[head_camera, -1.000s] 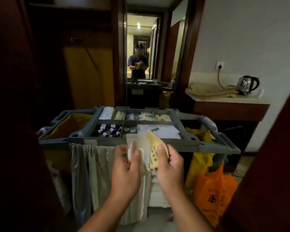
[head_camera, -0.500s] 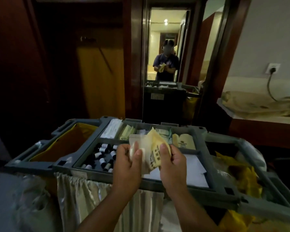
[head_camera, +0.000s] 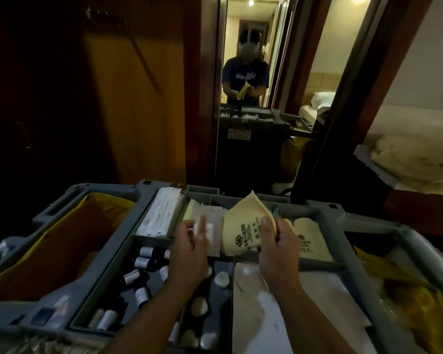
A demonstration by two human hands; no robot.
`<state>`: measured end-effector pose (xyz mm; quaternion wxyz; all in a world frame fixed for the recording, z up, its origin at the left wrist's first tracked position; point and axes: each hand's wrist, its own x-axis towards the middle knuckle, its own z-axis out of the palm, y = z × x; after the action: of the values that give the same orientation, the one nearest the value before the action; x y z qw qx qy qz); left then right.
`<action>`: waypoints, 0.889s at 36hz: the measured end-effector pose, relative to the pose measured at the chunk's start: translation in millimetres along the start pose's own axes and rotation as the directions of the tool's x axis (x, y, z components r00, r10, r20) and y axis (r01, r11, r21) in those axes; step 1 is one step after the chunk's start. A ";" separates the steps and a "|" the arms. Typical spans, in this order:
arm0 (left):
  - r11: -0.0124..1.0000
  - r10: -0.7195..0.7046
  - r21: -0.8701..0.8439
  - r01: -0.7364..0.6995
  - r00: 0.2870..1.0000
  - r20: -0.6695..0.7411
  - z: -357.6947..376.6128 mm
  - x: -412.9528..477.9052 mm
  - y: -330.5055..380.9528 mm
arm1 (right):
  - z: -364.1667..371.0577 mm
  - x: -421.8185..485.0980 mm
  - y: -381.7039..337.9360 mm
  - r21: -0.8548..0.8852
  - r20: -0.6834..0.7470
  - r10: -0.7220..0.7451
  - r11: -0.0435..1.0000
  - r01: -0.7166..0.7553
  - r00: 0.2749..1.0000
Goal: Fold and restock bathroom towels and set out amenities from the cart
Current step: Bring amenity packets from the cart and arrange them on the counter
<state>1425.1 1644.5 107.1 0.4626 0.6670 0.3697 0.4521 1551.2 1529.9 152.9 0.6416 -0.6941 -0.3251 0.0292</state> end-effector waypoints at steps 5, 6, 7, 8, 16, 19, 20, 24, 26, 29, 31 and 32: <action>0.996 -0.033 0.083 0.028 0.998 0.062 18.1 29.7 -21.2 | 13.9 25.8 26.5 -0.027 -0.029 0.070 0.997 -0.070 0.997; 0.992 -0.056 0.118 0.049 0.997 0.057 21.7 35.3 -27.5 | 15.1 30.8 31.2 -0.021 -0.023 0.092 0.995 -0.093 0.995; 0.986 -0.080 0.152 0.072 0.996 0.049 25.6 41.3 -36.5 | 15.4 35.4 35.6 -0.004 -0.013 0.114 0.993 -0.114 0.993; 0.977 -0.105 0.188 0.095 0.993 0.044 29.5 47.4 -44.4 | 15.1 40.0 39.8 0.019 -0.001 0.134 0.991 -0.134 0.991; 0.866 -0.140 0.490 0.101 0.989 0.043 63.8 79.8 -78.9 | 14.2 65.4 67.1 0.071 0.050 0.192 0.978 -0.195 0.980; 0.759 -0.075 0.649 0.052 0.997 0.008 73.5 81.0 -88.6 | 11.8 70.1 78.2 0.060 0.066 0.203 0.976 -0.207 0.977; 0.701 -0.050 0.713 0.024 0.999 0.016 76.9 81.6 -89.4 | 10.9 71.9 82.2 0.051 0.066 0.207 0.976 -0.210 0.976; 0.533 -0.046 0.846 -0.037 0.996 0.072 84.4 85.4 -86.9 | 7.7 78.3 94.0 0.060 0.080 0.245 0.966 -0.250 0.966; 0.476 -0.048 0.878 -0.051 0.995 0.084 83.0 86.2 -89.1 | 5.2 79.9 97.5 0.079 0.098 0.268 0.958 -0.276 0.958; 0.432 -0.010 0.896 -0.099 0.993 0.114 81.6 83.8 -94.0 | -0.2 81.6 100.8 0.107 0.128 0.294 0.946 -0.308 0.947; 0.464 0.004 0.880 -0.101 0.994 0.112 83.9 81.3 -93.8 | -4.7 83.5 99.4 0.143 0.147 0.311 0.933 -0.331 0.939; 0.547 -0.022 0.835 -0.053 0.997 0.077 85.7 78.9 -89.5 | -7.5 85.1 97.3 0.167 0.158 0.323 0.923 -0.348 0.933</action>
<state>1524.4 1718.9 28.6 0.0998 0.8272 0.5160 0.1990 1661.9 1568.3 97.8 0.6688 -0.6713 -0.2371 0.2141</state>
